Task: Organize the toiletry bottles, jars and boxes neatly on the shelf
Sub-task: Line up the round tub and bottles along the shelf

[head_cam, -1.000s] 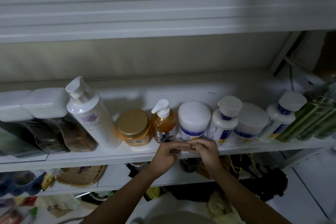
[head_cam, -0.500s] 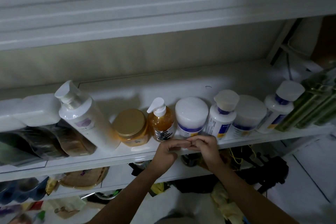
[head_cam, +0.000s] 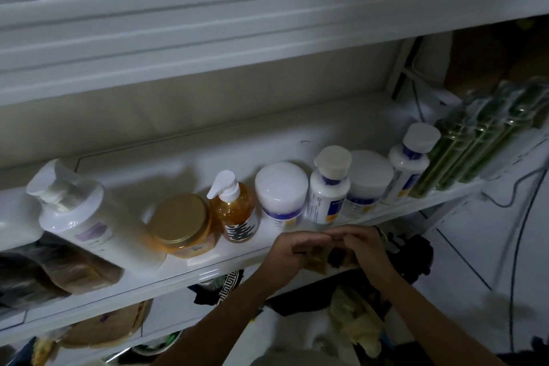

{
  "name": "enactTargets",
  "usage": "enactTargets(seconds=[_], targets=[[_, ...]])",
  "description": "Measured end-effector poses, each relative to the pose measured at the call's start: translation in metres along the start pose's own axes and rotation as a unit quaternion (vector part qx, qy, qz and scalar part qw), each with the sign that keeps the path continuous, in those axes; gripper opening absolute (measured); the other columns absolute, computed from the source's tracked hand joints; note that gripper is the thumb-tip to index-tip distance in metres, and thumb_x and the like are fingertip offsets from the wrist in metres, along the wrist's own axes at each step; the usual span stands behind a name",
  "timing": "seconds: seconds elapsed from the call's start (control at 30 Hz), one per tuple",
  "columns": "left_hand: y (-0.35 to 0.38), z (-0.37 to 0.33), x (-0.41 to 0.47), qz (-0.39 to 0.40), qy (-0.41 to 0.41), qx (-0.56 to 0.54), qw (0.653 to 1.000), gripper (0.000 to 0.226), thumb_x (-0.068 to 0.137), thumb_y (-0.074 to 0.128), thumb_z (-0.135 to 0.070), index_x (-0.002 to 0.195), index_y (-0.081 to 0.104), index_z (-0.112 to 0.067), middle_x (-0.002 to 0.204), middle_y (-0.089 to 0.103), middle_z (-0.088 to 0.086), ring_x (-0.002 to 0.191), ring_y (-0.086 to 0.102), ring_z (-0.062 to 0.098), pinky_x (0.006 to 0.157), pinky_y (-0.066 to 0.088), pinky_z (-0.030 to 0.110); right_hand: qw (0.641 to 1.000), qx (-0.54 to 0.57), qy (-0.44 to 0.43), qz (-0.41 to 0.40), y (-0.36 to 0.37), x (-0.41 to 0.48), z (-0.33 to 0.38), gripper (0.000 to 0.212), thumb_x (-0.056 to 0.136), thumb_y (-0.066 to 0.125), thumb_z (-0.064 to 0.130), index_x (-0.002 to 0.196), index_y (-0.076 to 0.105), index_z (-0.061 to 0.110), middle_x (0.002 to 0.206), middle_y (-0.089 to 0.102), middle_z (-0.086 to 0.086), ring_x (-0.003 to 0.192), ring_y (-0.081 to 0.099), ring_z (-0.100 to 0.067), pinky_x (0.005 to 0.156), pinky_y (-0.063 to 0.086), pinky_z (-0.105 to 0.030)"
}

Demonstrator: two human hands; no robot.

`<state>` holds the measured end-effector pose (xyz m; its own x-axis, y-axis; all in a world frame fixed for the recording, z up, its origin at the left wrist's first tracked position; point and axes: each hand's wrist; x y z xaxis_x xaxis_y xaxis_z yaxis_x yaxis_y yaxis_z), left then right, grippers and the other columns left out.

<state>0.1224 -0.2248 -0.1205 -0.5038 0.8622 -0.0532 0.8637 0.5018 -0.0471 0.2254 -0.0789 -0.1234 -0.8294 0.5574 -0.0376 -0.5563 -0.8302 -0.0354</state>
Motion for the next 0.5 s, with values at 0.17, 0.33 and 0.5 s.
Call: enactTargets(seconds=[0.17, 0.33, 0.5], targets=[[0.006, -0.003, 0.016, -0.06, 0.036, 0.028, 0.997, 0.048, 0.081, 0.05, 0.018, 0.112, 0.066, -0.014, 0.102, 0.067, -0.029, 0.1, 0.063, -0.005, 0.092, 0.051, 0.023, 0.997, -0.053, -0.039, 0.044, -0.011, 0.025, 0.003, 0.03, 0.072, 0.048, 0.01, 0.082, 0.075, 0.018, 0.083, 0.075, 0.004, 0.084, 0.07, -0.014, 0.077, 0.055, -0.022], [0.014, 0.002, 0.021, -0.122, 0.038, 0.043, 0.991, 0.042, 0.074, 0.049, 0.011, 0.103, 0.071, -0.009, 0.105, 0.072, -0.005, 0.104, 0.066, 0.019, 0.095, 0.051, 0.031, 0.989, -0.064, -0.081, 0.11, -0.015, 0.038, -0.009, 0.021, 0.077, 0.054, 0.017, 0.087, 0.072, 0.021, 0.081, 0.073, 0.017, 0.08, 0.069, -0.004, 0.073, 0.052, -0.015], [0.024, 0.005, 0.028, -0.178, 0.01, 0.04, 0.983, 0.046, 0.072, 0.047, 0.028, 0.097, 0.071, -0.003, 0.089, 0.075, -0.007, 0.091, 0.07, 0.013, 0.085, 0.052, 0.021, 0.988, -0.05, -0.07, 0.129, -0.017, 0.047, -0.019, 0.027, 0.087, 0.053, -0.008, 0.091, 0.072, 0.011, 0.085, 0.073, 0.004, 0.08, 0.07, -0.008, 0.076, 0.054, -0.018]])
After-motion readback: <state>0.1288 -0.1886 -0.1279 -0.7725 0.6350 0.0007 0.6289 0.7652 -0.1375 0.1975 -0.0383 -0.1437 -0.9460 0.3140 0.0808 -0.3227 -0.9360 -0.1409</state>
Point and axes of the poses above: each hand's wrist, its own x-axis towards the middle knuckle, its own y-axis out of the palm, z = x × y
